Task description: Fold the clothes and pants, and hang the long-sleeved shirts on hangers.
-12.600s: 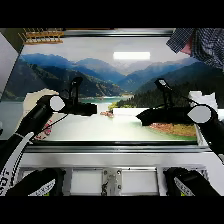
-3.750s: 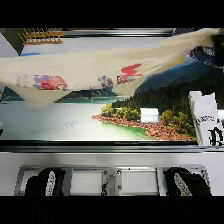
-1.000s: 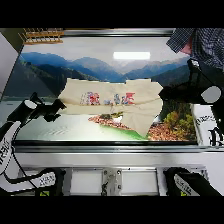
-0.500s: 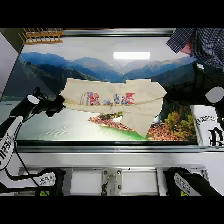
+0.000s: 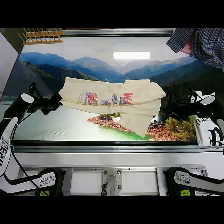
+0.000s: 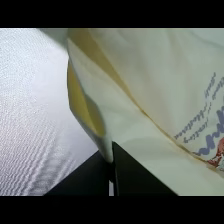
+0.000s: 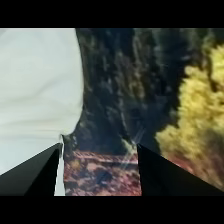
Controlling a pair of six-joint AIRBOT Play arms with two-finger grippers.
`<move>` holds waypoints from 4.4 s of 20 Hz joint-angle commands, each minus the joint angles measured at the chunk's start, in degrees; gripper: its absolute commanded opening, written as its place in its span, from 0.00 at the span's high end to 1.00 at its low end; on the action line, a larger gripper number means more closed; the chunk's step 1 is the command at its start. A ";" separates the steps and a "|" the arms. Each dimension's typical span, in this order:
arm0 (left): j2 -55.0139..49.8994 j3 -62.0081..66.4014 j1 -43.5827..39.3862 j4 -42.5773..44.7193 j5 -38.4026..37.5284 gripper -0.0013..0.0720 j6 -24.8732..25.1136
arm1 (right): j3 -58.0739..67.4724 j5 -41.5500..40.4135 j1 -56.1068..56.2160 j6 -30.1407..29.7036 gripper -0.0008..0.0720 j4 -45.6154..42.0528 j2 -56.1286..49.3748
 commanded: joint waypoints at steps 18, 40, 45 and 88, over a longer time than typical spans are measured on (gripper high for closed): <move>12.57 8.31 2.73 -0.09 -1.53 0.97 1.22 | 13.75 -3.74 7.65 -13.79 0.98 2.25 7.32; 47.45 31.32 18.91 -0.61 -17.46 0.97 2.80 | 29.16 -5.38 7.67 -2.34 0.98 -3.72 46.86; 23.80 31.32 7.28 4.57 -26.53 0.97 2.84 | 29.16 8.68 7.96 1.20 0.98 -3.69 29.18; 22.16 -15.69 10.69 15.50 -15.02 0.29 -4.72 | 8.83 5.29 9.44 6.91 0.35 -24.44 22.34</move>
